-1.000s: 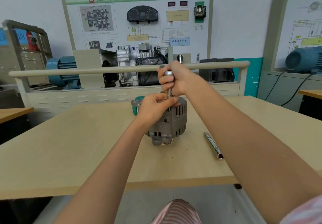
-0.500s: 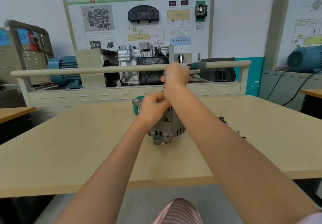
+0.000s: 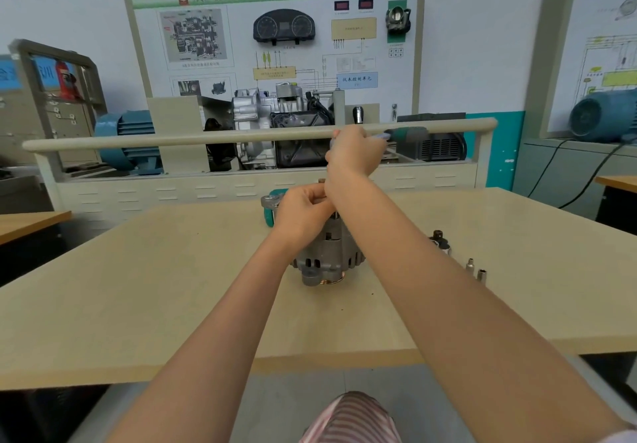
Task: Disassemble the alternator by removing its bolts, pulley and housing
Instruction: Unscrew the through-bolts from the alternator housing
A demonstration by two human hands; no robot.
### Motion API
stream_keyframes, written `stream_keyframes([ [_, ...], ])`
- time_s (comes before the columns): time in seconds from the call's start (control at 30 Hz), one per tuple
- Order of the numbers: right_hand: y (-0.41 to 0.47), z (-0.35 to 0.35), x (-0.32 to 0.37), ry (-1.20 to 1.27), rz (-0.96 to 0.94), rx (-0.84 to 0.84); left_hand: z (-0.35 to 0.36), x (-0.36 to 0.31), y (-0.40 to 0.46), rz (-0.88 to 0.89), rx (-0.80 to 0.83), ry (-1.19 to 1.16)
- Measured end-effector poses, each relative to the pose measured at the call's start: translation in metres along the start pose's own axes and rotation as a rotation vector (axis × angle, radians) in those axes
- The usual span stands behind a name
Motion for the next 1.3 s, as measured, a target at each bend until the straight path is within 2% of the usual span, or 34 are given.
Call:
stream_keyframes([
  [0.03, -0.001, 0.000, 0.000, 0.027, -0.027, -0.017, 0.000, 0.001, 0.000, -0.002, -0.007, 0.007],
  [0.1, 0.000, 0.002, -0.001, -0.008, 0.046, 0.022, 0.000, 0.000, 0.000, 0.004, -0.010, -0.001],
  [0.27, 0.001, 0.016, -0.005, -0.118, 0.366, 0.393, 0.003, -0.002, 0.001, 0.021, 0.061, -0.064],
  [0.37, 0.000, 0.017, -0.004, -0.109, 0.448, 0.490, 0.003, -0.001, 0.000, 0.017, 0.085, -0.083],
  [0.47, -0.001, 0.014, -0.003, -0.090, 0.406, 0.423, 0.002, -0.002, 0.000, 0.027, 0.071, -0.078],
  [0.6, -0.001, 0.003, 0.001, -0.051, 0.087, 0.105, 0.001, -0.001, 0.000, 0.034, 0.038, -0.022],
  [0.67, 0.001, 0.000, 0.001, 0.015, -0.007, 0.015, 0.001, -0.001, 0.000, 0.038, 0.029, 0.003],
  [0.73, 0.000, -0.001, 0.001, 0.018, 0.040, 0.040, 0.002, -0.002, -0.001, 0.038, 0.020, -0.009],
  [0.8, -0.001, 0.003, 0.001, -0.022, 0.143, 0.135, 0.002, -0.002, 0.000, 0.039, 0.021, -0.039],
  [0.93, -0.002, 0.017, -0.003, -0.112, 0.384, 0.431, 0.003, -0.002, 0.000, 0.012, 0.066, -0.066],
  [1.07, -0.005, 0.022, -0.006, -0.034, 0.531, 0.646, 0.004, -0.002, -0.001, -0.011, 0.090, -0.074],
  [1.17, -0.005, 0.019, -0.005, 0.008, 0.522, 0.618, 0.004, -0.003, -0.002, 0.001, 0.088, -0.060],
  [1.3, 0.002, 0.010, -0.003, -0.057, 0.273, 0.307, 0.002, -0.004, -0.003, 0.018, 0.087, -0.022],
])
Point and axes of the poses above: each hand's wrist, its own y-axis towards the middle knuckle, its own z-axis out of the palm, x = y × z, the point moved 6 cm from there along y, towards the middle knuckle, and after that the axes turned 10 degrees about x, right-handed, at the moved point
